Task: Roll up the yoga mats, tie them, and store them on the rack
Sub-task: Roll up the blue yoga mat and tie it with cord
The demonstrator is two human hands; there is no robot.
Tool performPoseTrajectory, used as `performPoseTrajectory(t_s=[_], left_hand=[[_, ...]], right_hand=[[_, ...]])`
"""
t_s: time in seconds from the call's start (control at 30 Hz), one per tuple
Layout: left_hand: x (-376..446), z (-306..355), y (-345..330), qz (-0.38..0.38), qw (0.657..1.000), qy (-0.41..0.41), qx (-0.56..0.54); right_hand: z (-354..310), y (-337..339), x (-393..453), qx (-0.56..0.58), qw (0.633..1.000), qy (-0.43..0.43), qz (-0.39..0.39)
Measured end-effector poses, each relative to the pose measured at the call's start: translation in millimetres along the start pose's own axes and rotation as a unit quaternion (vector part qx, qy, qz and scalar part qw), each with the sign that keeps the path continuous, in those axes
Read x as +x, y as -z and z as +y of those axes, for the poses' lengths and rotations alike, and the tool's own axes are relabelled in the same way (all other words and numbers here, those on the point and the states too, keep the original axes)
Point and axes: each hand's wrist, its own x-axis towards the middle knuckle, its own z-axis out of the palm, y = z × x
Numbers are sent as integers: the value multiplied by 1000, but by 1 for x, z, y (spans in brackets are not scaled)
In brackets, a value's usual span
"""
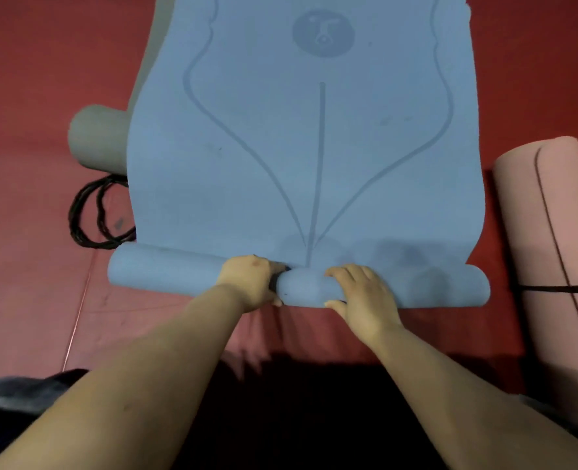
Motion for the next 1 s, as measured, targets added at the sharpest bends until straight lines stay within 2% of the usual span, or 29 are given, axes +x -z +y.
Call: performPoseTrajectory(t_s=[0.1, 0.13, 0.27, 0.37, 0.4, 0.5, 0.53, 0.63, 0.7, 0.73, 0.83, 0.9, 1.0], left_hand=[[12, -3, 13, -37, 999, 4, 4], [16, -3, 16, -47, 999, 3, 8], [21, -3, 16, -57, 998, 6, -1], [14, -4, 9, -34, 999, -4, 3], [7, -3, 4, -12, 1000, -14, 6], [-15, -2, -21, 166, 982, -78, 51], [-20, -1, -33, 202, 974, -85, 58], [-18, 4, -54, 212, 974, -66, 53], [-10, 7, -49, 232, 969, -65, 55], [-6, 7, -42, 239, 967, -69, 49], [4, 3, -20, 186, 980, -64, 28], [12, -1, -10, 121, 990, -64, 33], [25, -4, 7, 70, 997, -42, 4]], right_hand=[[-2, -14, -10, -47, 991, 21, 122], [-4, -19, -13, -50, 989, 22, 140], [-10, -29, -9, -28, 992, -19, 118], [-14, -25, -3, -25, 994, -33, 101], [-15, -24, -1, -25, 995, -35, 95], [-16, -15, 7, -18, 996, -54, 62], [-15, -9, 13, -1, 998, -59, 38], [-7, 4, 34, 54, 995, -77, -19], [-8, 9, 38, 56, 996, -71, -24], [-8, 8, 36, 45, 998, -54, 1], [-2, -7, 16, 8, 997, -17, 76], [-1, -14, 14, -11, 996, -13, 84], [0, -12, 32, 10, 995, -19, 100]])
